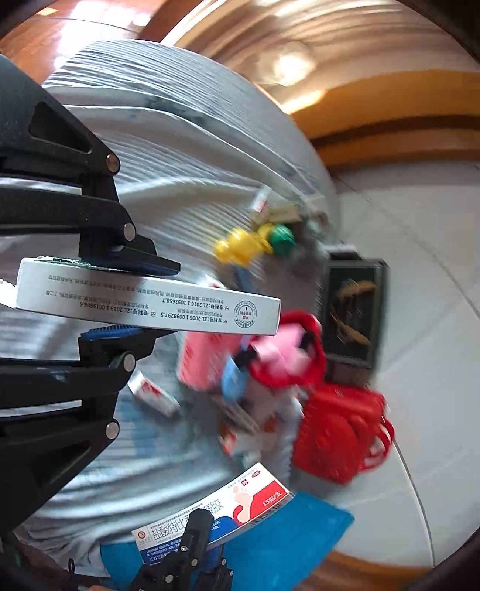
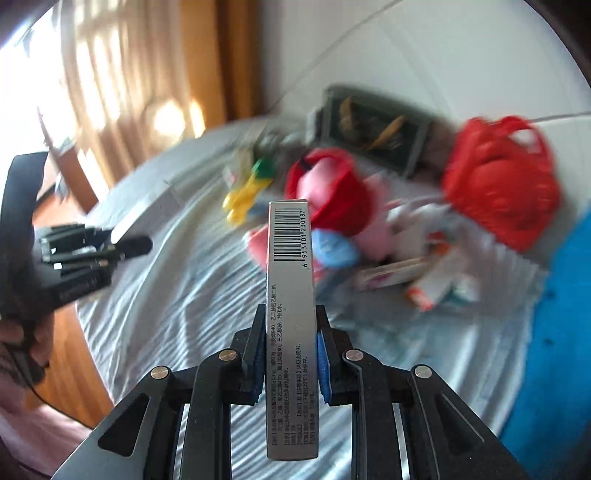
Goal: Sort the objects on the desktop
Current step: 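Grasp the white ointment box with the left tool while the right tool grasps a white box, then carry both white boxes over the blue bin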
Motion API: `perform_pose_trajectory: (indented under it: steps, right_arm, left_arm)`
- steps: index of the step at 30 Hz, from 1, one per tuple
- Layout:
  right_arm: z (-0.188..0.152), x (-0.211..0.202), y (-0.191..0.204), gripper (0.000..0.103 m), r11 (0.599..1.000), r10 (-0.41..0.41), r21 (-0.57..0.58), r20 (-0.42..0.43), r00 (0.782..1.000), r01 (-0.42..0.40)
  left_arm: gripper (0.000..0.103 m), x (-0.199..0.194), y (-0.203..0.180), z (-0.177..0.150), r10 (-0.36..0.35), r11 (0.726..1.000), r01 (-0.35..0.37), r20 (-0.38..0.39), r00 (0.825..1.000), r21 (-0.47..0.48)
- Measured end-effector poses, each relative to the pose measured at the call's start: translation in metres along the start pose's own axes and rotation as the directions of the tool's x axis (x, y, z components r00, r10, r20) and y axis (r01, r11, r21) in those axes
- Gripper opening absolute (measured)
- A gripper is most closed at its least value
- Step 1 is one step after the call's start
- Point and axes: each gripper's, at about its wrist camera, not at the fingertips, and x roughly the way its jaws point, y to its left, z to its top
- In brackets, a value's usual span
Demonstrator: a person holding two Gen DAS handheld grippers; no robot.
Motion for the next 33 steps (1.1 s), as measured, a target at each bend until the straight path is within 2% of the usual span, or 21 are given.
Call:
perform_pose_trajectory:
  steps: [5,9,10,13,18,23,27,29,31,33]
  right_arm:
    - [-0.011,-0.085,-0.035,0.022,0.989,-0.113,0.114,0.152,0.982,0.097]
    - [-0.021,-0.151,-0.068,0.022,0.960,-0.232,0.218,0.255,0.939,0.178]
    - [-0.025,-0.167,-0.079,0.022,0.948,-0.269,0.245,0.274,0.923,0.203]
    - [-0.039,-0.205,-0.108,0.022,0.912,-0.360,0.314,0.301,0.883,0.264]
    - [-0.070,-0.255,-0.151,0.022,0.839,-0.499,0.404,0.304,0.812,0.365]
    - [-0.099,-0.286,-0.190,0.022,0.771,-0.594,0.462,0.276,0.755,0.438]
    - [-0.118,-0.295,-0.223,0.022,0.731,-0.632,0.496,0.235,0.738,0.468]
    - [-0.129,-0.296,-0.241,0.022,0.713,-0.642,0.514,0.206,0.738,0.476]
    - [-0.143,-0.301,-0.255,0.022,0.704,-0.638,0.533,0.184,0.747,0.470]
    - [-0.154,-0.298,-0.270,0.022,0.691,-0.636,0.548,0.153,0.756,0.471]
  left_arm:
    - [0.024,-0.042,-0.069,0.031,-0.106,0.991,0.095,0.128,0.986,0.094]
    - [0.024,-0.075,-0.132,0.051,-0.207,0.970,0.175,0.200,0.957,0.169]
    - [0.024,-0.085,-0.153,0.057,-0.239,0.960,0.196,0.221,0.946,0.199]
    - [0.024,-0.104,-0.204,0.069,-0.309,0.934,0.245,0.244,0.919,0.260]
    - [0.024,-0.128,-0.287,0.078,-0.391,0.891,0.297,0.247,0.887,0.344]
    - [0.024,-0.145,-0.356,0.079,-0.455,0.853,0.347,0.228,0.861,0.391]
    - [0.024,-0.150,-0.407,0.080,-0.501,0.820,0.396,0.182,0.846,0.413]
    - [0.024,-0.150,-0.431,0.080,-0.526,0.801,0.432,0.142,0.839,0.415]
    - [0.024,-0.151,-0.459,0.075,-0.525,0.792,0.431,0.122,0.842,0.432]
    - [0.024,-0.148,-0.482,0.072,-0.505,0.792,0.411,0.107,0.857,0.451]
